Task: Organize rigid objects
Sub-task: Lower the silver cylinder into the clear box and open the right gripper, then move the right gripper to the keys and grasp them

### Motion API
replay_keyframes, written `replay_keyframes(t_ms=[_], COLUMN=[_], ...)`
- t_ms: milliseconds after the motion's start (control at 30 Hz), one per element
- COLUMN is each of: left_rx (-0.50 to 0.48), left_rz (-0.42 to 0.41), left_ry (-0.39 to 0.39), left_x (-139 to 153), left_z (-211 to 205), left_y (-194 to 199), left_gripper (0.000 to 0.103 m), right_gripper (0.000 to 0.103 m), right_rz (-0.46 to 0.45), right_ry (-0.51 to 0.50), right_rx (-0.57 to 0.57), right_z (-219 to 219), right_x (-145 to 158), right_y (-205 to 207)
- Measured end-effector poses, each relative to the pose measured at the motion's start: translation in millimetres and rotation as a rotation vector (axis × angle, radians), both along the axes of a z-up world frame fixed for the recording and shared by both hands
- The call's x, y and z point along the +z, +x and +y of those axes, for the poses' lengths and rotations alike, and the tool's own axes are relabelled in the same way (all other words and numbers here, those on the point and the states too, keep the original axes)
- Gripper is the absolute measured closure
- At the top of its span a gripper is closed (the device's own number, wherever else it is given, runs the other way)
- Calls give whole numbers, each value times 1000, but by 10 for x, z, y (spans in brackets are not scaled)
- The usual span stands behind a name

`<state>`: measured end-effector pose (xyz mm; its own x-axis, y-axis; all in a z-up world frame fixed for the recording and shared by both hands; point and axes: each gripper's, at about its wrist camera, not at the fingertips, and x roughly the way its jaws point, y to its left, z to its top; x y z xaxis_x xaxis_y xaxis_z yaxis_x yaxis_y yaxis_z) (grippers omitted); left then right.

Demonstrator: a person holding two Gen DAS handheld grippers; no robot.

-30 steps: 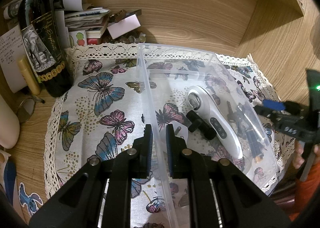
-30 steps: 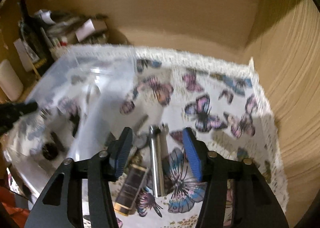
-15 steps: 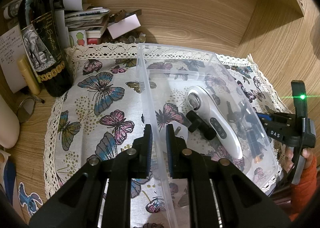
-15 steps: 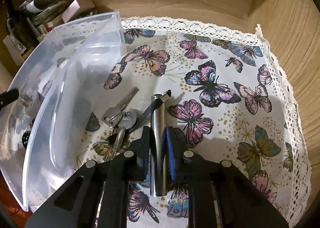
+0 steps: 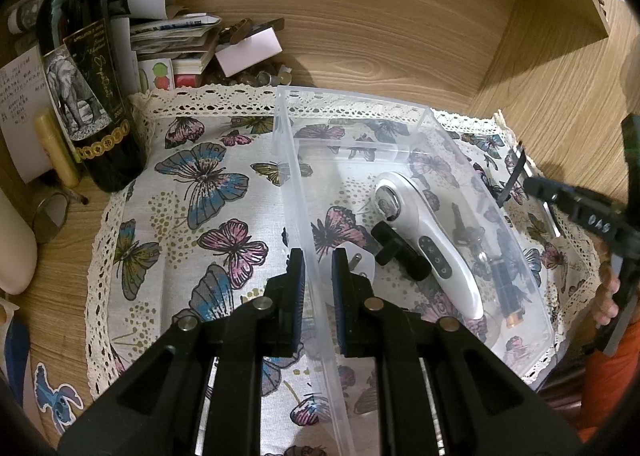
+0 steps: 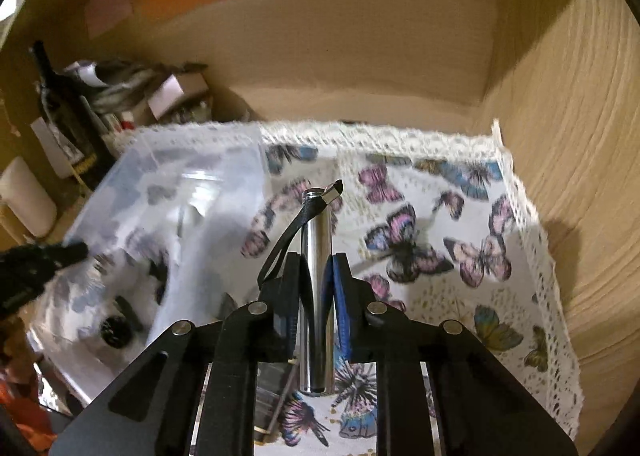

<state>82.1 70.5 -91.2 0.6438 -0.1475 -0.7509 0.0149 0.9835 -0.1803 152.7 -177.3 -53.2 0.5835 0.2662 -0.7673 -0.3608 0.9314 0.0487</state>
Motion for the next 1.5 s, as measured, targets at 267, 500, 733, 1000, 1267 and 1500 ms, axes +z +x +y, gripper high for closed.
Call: replay_keyframes(t_ms=[267,500,733,1000,1267,1500], left_rx=[-3,-7,-14,-19,-21,-22], left_rz=[-2,-3,-2,-5,-5,-5], left_ry=[-11,-18,-26,-35,-41,-41], left_x=[-3,-10,-22,-26,-26,-26], left_z=[2,37,64,98,107,108], left_y=[-2,0,-1,-5,-2,-2], left_gripper=[91,91,91,91,91,91], right_gripper=[89,89,89,89,88,88], right_rz=[-64,-65,-4,82,126,93], right_ry=[27,38,-4,-52,-81,-75], right_rx=[82,183,284,361,398,380], right_z=[286,595,947,1187,1272,1242], right_x=[247,260,25,-237,-357,-241], right_y=[-72,-135,-202,-227,-250,-273])
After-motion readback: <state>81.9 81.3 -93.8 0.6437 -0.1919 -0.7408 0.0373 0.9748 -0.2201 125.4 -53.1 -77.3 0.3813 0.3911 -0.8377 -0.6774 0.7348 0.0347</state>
